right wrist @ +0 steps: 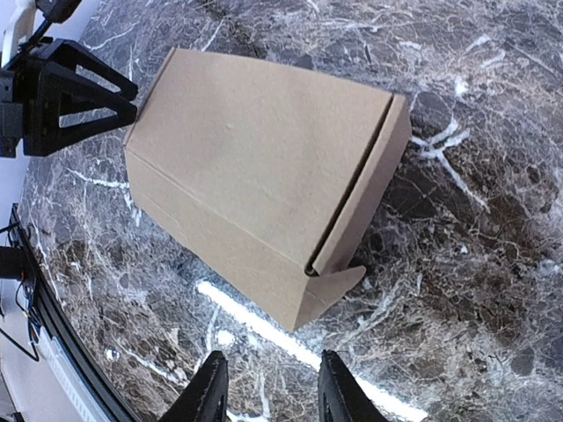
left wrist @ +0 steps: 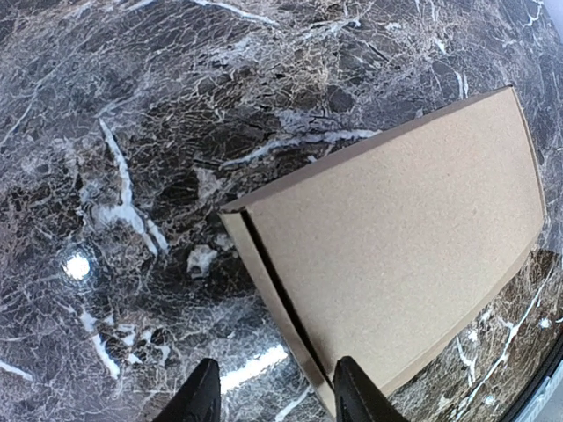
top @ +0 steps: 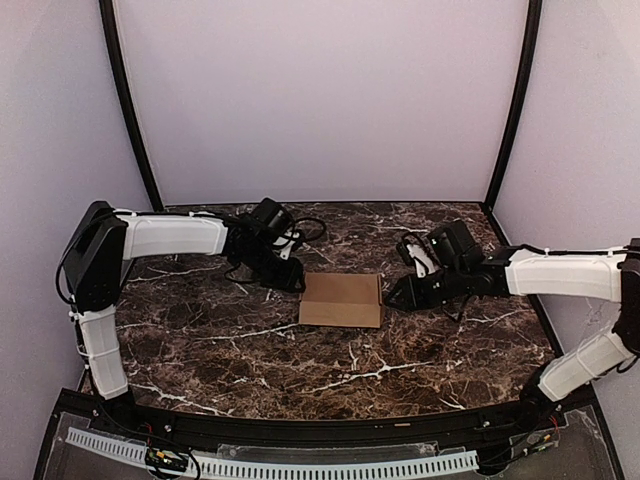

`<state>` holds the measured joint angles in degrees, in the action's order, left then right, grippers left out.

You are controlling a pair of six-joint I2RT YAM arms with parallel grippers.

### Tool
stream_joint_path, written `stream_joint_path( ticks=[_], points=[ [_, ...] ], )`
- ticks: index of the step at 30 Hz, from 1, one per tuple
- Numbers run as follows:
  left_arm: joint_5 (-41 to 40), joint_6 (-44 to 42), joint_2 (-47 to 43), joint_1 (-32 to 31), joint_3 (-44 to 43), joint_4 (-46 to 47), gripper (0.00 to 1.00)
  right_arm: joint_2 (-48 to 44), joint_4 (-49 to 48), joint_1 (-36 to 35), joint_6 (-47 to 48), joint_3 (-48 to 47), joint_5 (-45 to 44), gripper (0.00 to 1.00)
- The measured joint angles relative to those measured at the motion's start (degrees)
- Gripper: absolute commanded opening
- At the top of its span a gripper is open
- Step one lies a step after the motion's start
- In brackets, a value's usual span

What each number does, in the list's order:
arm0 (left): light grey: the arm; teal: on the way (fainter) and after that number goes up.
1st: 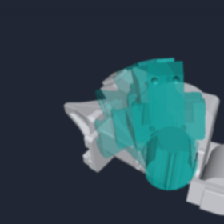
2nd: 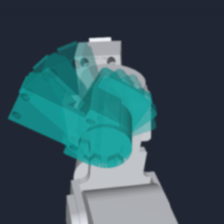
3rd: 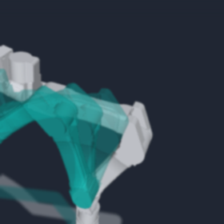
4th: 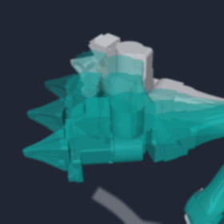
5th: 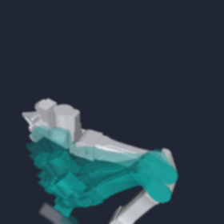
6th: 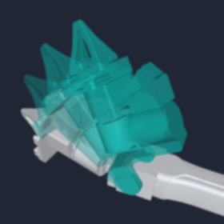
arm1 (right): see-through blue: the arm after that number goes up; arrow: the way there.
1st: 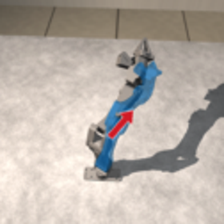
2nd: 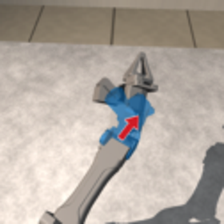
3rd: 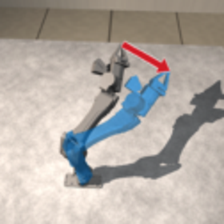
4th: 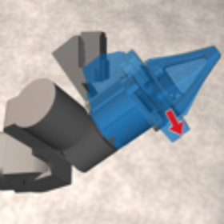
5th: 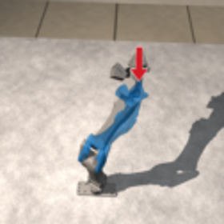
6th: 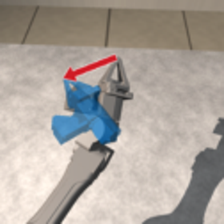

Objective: Fold the paper box

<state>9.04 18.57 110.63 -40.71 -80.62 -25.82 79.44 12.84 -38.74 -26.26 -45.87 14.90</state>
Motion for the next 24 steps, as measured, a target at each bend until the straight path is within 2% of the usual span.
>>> stream_joint_path(
  ticks=[5, 9, 20, 24],
  points=[
    [1.07, 0.04, 0.48, -0.02, 0.0, 0.04, 0.44, -0.96, -1.73, -0.07, -2.6, 4.24, 0.52, 0.38],
    [1.75, 0.04, 0.48, -0.04, -0.02, 0.39, 0.44, -0.48, -3.96, -0.28, -4.13, 5.27, 1.36, 0.45],
    [2.51, 0.04, 0.61, -0.04, -0.04, 0.66, 0.44, 5.77, -8.17, -0.33, -5.11, 4.44, 1.66, 0.48],
    [2.73, 0.04, 1.4, -0.04, -0.07, 1.09, 0.41, 8.28, -8.5, -0.33, -4.92, 3.21, 1.46, 0.48]
  ],
)
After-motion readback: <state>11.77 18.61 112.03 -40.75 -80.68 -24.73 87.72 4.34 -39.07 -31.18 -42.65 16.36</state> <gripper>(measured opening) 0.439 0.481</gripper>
